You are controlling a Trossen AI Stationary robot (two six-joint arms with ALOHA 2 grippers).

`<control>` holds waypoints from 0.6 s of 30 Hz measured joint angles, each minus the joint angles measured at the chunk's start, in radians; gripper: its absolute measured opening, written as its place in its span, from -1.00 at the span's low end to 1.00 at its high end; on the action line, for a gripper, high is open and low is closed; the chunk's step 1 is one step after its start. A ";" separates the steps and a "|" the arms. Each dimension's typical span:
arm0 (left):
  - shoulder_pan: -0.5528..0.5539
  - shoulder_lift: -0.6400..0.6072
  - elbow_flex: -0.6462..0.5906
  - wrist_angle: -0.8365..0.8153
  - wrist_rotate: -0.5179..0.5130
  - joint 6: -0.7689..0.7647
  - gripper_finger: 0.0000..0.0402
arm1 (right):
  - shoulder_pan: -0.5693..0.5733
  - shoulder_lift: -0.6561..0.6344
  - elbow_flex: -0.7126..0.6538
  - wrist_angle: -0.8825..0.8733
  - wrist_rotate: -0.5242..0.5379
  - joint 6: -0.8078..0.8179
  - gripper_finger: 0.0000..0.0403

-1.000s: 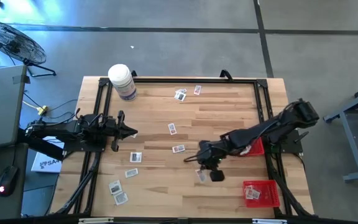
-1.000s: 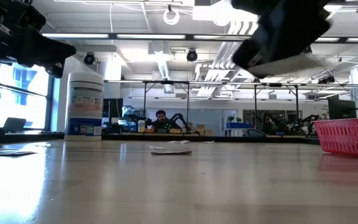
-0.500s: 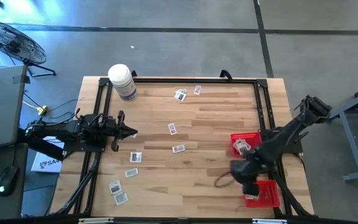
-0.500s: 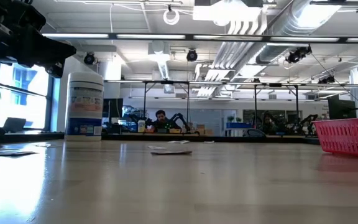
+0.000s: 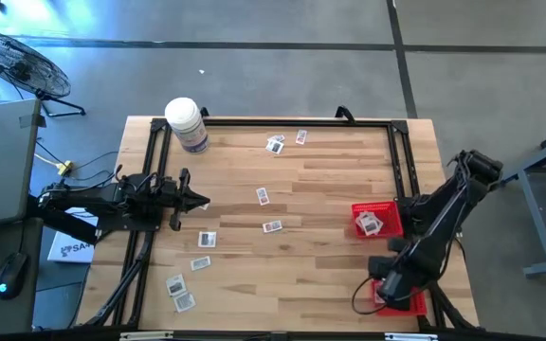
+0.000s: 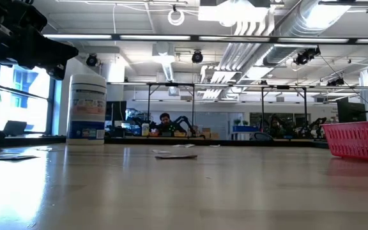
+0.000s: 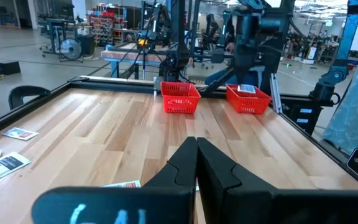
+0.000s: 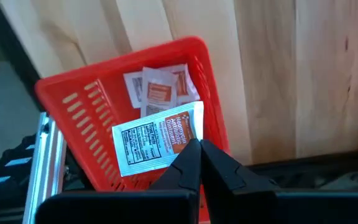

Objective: Pick & Place First Aid Supplies
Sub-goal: Put the orange ointment pack into the bottom red basket

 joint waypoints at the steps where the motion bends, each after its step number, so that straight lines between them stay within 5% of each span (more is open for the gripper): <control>1: 0.000 0.000 0.000 0.000 0.000 0.000 -1.00 | 0.002 0.011 0.000 -0.001 -0.004 0.020 -1.00; 18: 0.000 0.000 0.000 0.000 0.000 0.000 -1.00 | -0.158 0.080 0.078 0.016 -0.141 0.000 -0.57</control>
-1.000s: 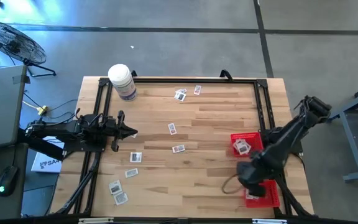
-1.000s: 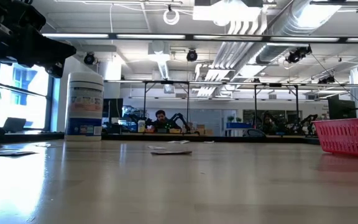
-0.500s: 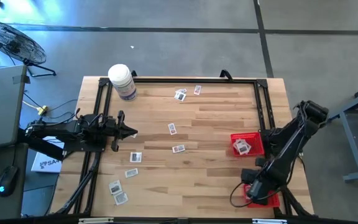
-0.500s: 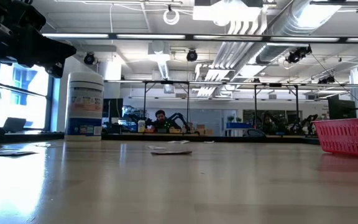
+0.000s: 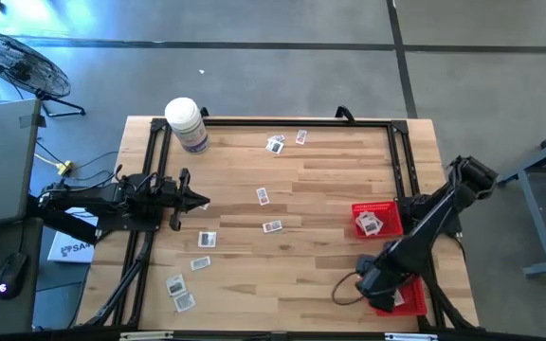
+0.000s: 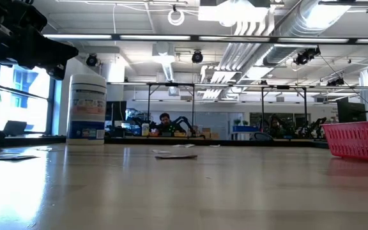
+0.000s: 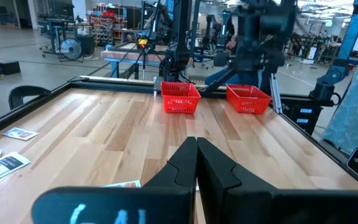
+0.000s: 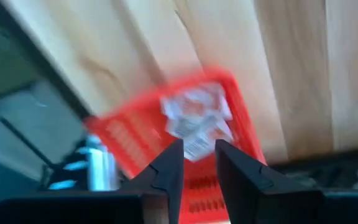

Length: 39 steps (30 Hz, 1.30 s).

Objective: Pick & Place First Aid Supplies
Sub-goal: Put the orange ointment pack into the bottom red basket

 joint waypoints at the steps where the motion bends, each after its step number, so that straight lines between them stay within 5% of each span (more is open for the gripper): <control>1: 0.000 0.000 0.000 0.000 0.000 0.000 -1.00 | -0.024 -0.002 0.024 -0.002 0.023 -0.033 -0.58; 6: 0.000 0.000 0.000 0.000 0.000 0.000 -1.00 | -0.160 -0.006 0.119 0.076 0.281 -0.331 -0.61; 11: 0.000 0.000 0.000 0.000 0.000 0.000 -1.00 | -0.329 0.006 0.074 0.404 0.443 -0.717 -0.58; 20: 0.000 0.000 0.000 0.000 0.000 0.000 -1.00 | -0.575 0.247 -0.009 0.857 0.371 -1.180 -0.36; 31: 0.000 0.000 0.000 0.000 0.000 0.000 -1.00 | -0.708 0.398 0.025 0.882 0.206 -1.320 -0.39; 39: 0.000 0.000 0.000 0.000 0.000 0.000 -1.00 | -0.708 0.399 0.024 0.897 0.209 -1.379 -0.50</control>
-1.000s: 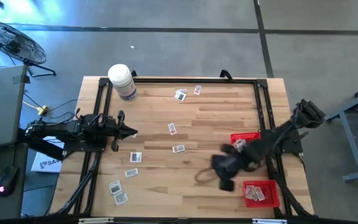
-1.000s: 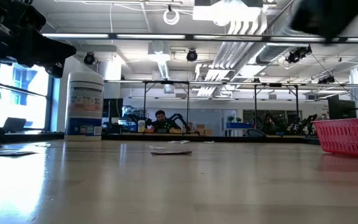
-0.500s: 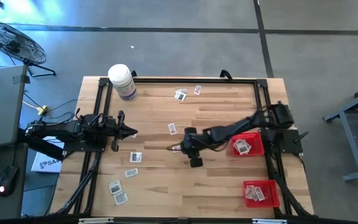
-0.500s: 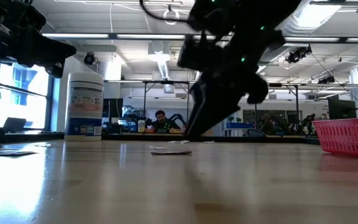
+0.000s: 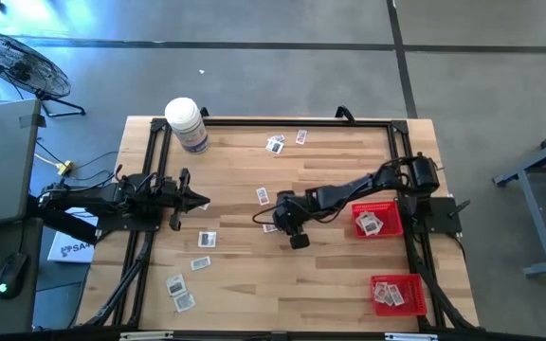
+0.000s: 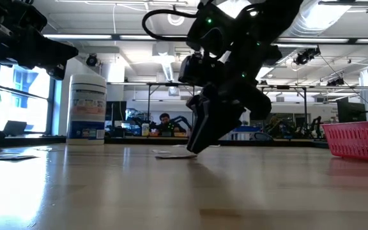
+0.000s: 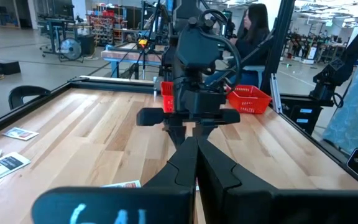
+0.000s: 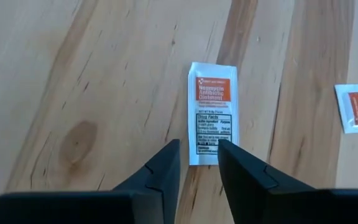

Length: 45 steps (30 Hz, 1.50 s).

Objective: Pick & Place First Aid Supplies
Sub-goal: Put the orange ointment pack into the bottom red basket

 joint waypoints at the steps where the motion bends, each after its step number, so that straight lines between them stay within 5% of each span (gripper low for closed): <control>1: 0.000 0.000 0.000 0.000 0.000 0.000 -1.00 | 0.000 0.000 -0.003 0.007 0.000 0.000 -0.51; 25: 0.000 0.000 0.000 0.000 0.000 0.000 -1.00 | 0.017 0.005 -0.087 0.123 0.095 0.020 -0.66; 37: 0.000 0.000 0.000 0.000 0.000 0.000 -1.00 | 0.016 0.061 -0.086 0.201 0.115 0.028 -0.98; 45: 0.000 0.000 0.000 0.000 0.000 0.000 -1.00 | 0.021 -0.023 -0.093 0.175 0.097 0.079 -0.99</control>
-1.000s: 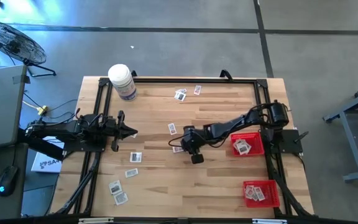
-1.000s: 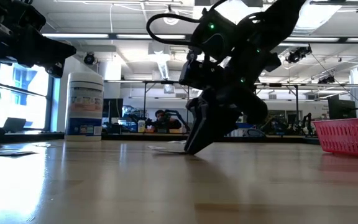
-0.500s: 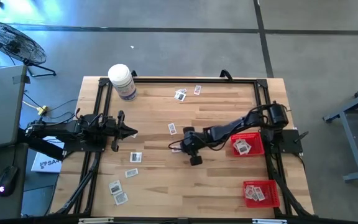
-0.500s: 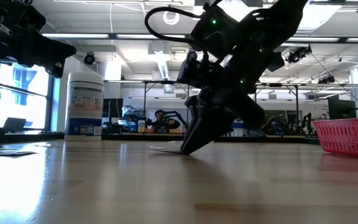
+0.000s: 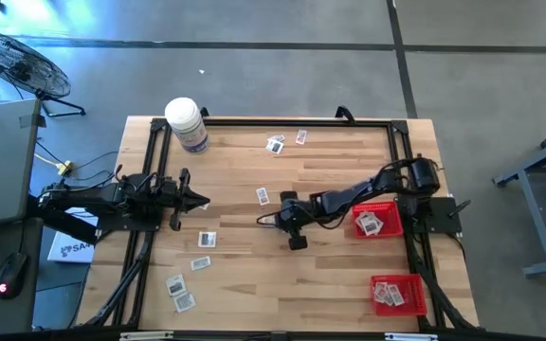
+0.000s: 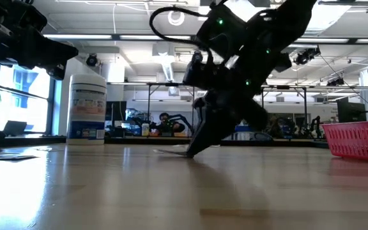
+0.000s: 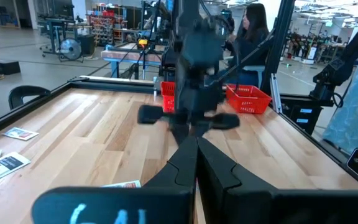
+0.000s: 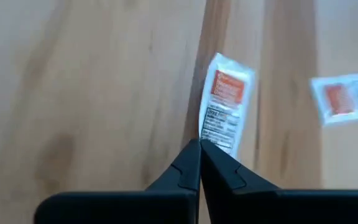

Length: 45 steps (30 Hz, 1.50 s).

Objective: Pick & Place First Aid Supplies
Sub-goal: Put the orange ointment pack into the bottom red basket

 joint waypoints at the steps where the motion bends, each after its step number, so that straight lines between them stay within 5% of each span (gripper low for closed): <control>1: 0.000 0.000 0.000 0.000 0.000 0.000 -1.00 | 0.003 -0.021 0.002 0.005 -0.017 0.005 -0.99; 10: 0.000 0.000 0.000 0.000 0.000 0.000 -1.00 | 0.042 -0.224 0.006 -0.081 -0.254 0.113 -0.99; 18: 0.000 0.000 0.000 0.000 0.000 0.000 -1.00 | 0.132 -0.371 0.008 -0.376 -0.414 0.348 -1.00; 36: 0.000 0.000 0.000 0.000 0.000 0.000 -1.00 | 0.639 -0.562 0.008 -0.967 -0.441 1.477 -1.00; 45: 0.000 0.000 0.000 0.000 0.000 0.000 -1.00 | 0.859 -0.564 0.008 -1.048 -0.335 1.727 -0.99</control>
